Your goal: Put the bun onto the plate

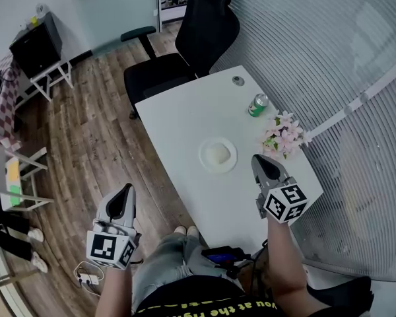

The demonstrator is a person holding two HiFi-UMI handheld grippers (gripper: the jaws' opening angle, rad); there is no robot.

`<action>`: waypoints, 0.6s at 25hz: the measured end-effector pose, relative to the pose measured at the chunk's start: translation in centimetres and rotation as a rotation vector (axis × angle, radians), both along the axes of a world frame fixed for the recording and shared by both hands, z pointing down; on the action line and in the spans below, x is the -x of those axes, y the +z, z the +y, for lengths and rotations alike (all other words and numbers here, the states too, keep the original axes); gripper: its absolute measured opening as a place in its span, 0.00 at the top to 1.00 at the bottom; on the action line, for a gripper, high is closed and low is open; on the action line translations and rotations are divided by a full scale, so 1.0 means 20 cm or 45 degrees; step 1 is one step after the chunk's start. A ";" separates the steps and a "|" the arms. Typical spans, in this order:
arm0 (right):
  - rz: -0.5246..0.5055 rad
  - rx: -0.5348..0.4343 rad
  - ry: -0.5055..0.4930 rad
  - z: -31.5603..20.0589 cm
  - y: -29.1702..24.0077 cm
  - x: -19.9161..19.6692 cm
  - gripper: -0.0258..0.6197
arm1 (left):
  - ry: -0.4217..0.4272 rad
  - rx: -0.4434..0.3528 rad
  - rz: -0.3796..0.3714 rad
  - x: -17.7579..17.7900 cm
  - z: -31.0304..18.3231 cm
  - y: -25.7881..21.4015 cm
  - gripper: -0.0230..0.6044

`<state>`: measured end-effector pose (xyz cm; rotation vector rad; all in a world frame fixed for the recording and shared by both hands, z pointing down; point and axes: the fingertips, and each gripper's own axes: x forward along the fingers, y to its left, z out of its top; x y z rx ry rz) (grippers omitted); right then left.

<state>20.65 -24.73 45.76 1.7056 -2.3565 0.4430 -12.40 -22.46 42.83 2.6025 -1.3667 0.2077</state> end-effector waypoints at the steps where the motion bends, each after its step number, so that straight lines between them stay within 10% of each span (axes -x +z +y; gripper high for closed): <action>1: -0.007 -0.012 0.007 0.02 -0.02 -0.01 0.95 | 0.010 -0.005 0.001 -0.01 0.00 0.00 0.96; 15: 0.073 -0.082 0.128 0.35 -0.25 -0.11 0.95 | 0.077 -0.076 0.026 -0.07 -0.08 -0.09 0.96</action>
